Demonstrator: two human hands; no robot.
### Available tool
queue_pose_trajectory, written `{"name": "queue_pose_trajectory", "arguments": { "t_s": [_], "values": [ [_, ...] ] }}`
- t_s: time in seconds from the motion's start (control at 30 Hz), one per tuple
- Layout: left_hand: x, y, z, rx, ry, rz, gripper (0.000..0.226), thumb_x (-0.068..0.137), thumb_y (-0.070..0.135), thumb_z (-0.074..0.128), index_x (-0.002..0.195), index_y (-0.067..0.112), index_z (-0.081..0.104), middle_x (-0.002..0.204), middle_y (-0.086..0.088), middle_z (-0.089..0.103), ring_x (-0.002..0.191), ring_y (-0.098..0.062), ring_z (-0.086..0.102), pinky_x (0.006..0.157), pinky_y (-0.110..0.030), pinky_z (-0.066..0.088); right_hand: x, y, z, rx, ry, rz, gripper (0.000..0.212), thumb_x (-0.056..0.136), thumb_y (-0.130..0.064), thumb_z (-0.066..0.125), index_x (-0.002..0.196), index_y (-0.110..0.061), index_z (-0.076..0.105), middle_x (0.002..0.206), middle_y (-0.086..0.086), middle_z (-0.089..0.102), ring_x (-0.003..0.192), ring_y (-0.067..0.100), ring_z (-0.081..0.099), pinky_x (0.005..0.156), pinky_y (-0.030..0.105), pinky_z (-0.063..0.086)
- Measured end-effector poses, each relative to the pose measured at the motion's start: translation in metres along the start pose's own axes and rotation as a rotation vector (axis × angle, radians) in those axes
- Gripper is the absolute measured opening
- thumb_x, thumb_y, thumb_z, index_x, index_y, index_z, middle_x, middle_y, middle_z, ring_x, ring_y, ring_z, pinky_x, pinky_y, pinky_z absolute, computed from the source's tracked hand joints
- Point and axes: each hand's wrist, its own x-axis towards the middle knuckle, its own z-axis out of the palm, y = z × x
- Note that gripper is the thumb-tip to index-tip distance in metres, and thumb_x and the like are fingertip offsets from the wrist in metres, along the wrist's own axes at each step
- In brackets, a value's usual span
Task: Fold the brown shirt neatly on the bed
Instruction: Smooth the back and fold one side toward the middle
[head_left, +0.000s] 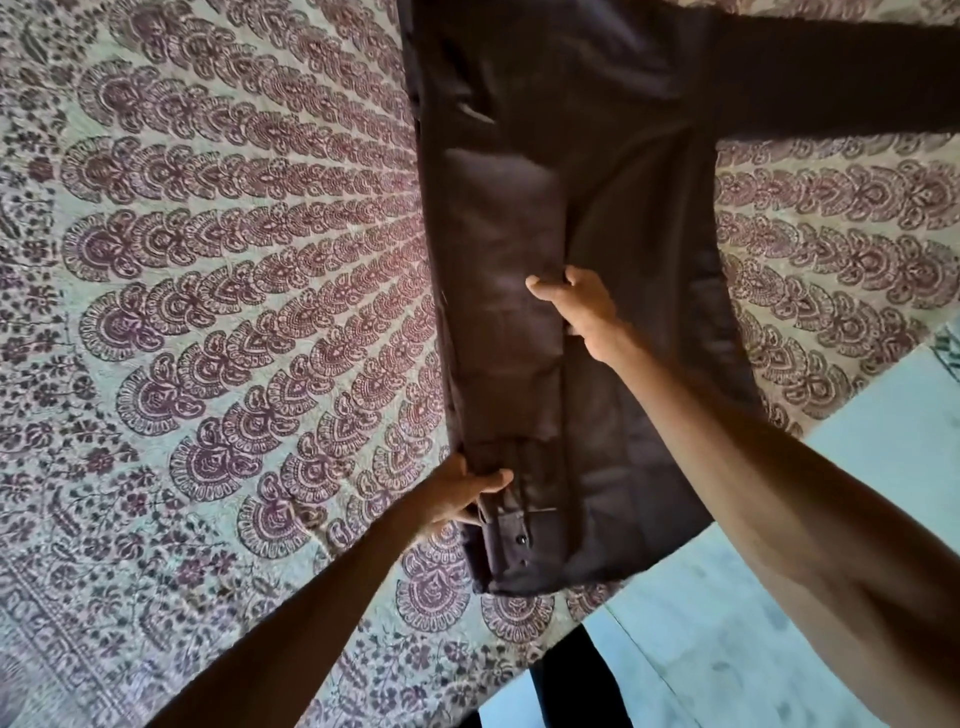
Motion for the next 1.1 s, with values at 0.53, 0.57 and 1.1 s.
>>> {"name": "queue_pose_trajectory", "arguments": {
  "t_s": [0.53, 0.57, 1.1],
  "values": [
    [0.014, 0.034, -0.019, 0.087, 0.237, 0.059, 0.024, 0.087, 0.026, 0.069, 0.103, 0.010, 0.062, 0.097, -0.009, 0.067, 0.094, -0.022, 0.067, 0.078, -0.042, 0.058, -0.005, 0.023, -0.007, -0.251, 0.027, 0.003, 0.026, 0.081, -0.042, 0.073, 0.094, -0.019, 0.072, 0.092, -0.003, 0.071, 0.092, 0.014, 0.067, 0.082, 0.039, 0.058],
    [0.018, 0.049, -0.027, 0.062, 0.267, 0.092, 0.020, 0.087, 0.026, 0.069, 0.097, 0.010, 0.062, 0.090, -0.006, 0.064, 0.088, -0.020, 0.066, 0.075, -0.040, 0.058, 0.005, 0.010, -0.008, -0.232, 0.041, -0.023, 0.027, 0.081, -0.043, 0.073, 0.095, -0.020, 0.072, 0.094, -0.003, 0.071, 0.094, 0.014, 0.067, 0.082, 0.038, 0.058],
    [0.102, 0.366, -0.147, 0.488, 0.905, 0.787, 0.060, 0.088, 0.006, 0.056, 0.141, 0.011, 0.028, 0.090, -0.017, 0.061, 0.080, -0.033, 0.062, 0.064, -0.034, 0.044, 0.121, -0.106, 0.008, -0.748, 0.488, -0.283, 0.042, 0.090, -0.056, 0.052, 0.102, -0.019, 0.066, 0.108, 0.012, 0.069, 0.106, 0.037, 0.060, 0.085, 0.041, 0.048]
  ]
}}
